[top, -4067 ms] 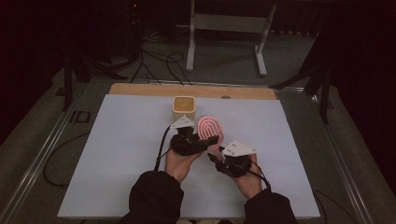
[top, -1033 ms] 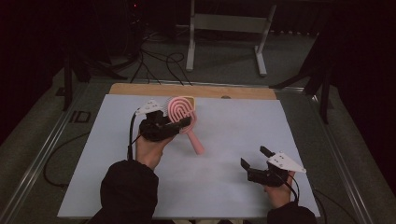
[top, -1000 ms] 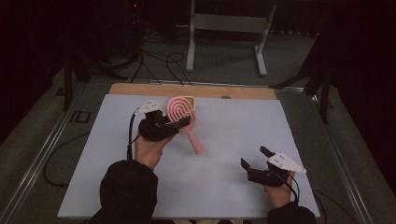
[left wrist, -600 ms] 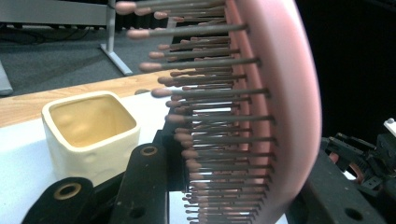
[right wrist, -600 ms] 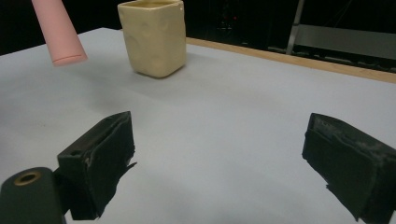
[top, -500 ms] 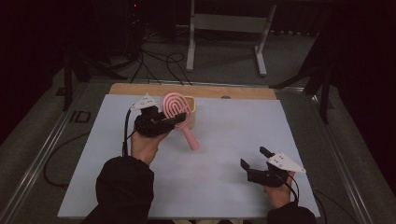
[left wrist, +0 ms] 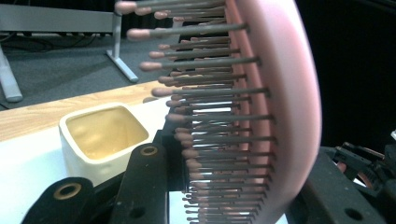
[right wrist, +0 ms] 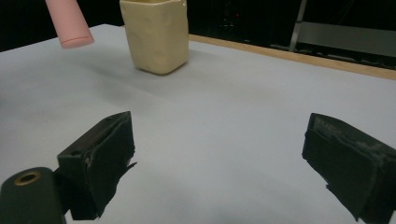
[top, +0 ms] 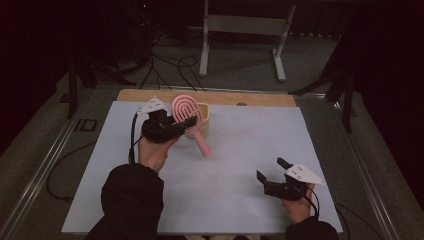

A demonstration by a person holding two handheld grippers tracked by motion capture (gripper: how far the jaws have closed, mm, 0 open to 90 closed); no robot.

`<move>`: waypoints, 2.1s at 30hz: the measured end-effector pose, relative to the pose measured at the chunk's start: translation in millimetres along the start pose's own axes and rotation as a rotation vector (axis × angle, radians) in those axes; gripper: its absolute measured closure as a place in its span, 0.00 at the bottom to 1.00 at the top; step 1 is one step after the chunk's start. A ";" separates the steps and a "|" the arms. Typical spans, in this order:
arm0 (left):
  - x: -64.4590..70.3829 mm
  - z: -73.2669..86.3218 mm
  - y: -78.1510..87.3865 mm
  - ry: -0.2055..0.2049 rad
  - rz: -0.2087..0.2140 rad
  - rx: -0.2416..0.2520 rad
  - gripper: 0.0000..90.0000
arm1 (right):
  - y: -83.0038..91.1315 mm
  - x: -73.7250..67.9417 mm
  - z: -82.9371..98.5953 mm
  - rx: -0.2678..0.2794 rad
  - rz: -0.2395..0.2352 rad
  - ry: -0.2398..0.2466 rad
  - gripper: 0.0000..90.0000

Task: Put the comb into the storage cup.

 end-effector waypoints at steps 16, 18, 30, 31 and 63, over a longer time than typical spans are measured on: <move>-7.5 -7.5 -0.2 -0.003 -0.020 0.013 0.71 | -0.4 -0.4 0.1 -0.001 -0.001 0.001 0.10; -8.2 -8.8 -0.3 -0.001 -0.021 0.015 0.71 | -0.4 -0.3 0.1 -0.001 0.000 0.001 0.10; -11.9 -14.9 -0.7 -0.003 -0.029 0.022 0.71 | -0.8 -0.5 0.3 -0.003 -0.001 0.002 0.10; -12.1 -15.6 -0.7 -0.003 -0.030 0.023 0.71 | -0.8 -0.5 0.3 -0.003 -0.001 0.002 0.10; -23.1 -32.6 -7.4 0.001 -0.064 0.043 0.71 | -0.6 -0.5 0.1 -0.001 -0.003 0.001 0.10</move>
Point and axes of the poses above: each handheld gripper's, and its own axes: y roughly backward along the jaws, z roughly out of its underside, x roughly to its right, the point moved 5 cm from there along -y, roughly forward along the jaws, and after that the axes turned 10 degrees about -z, right-handed, at the moved point
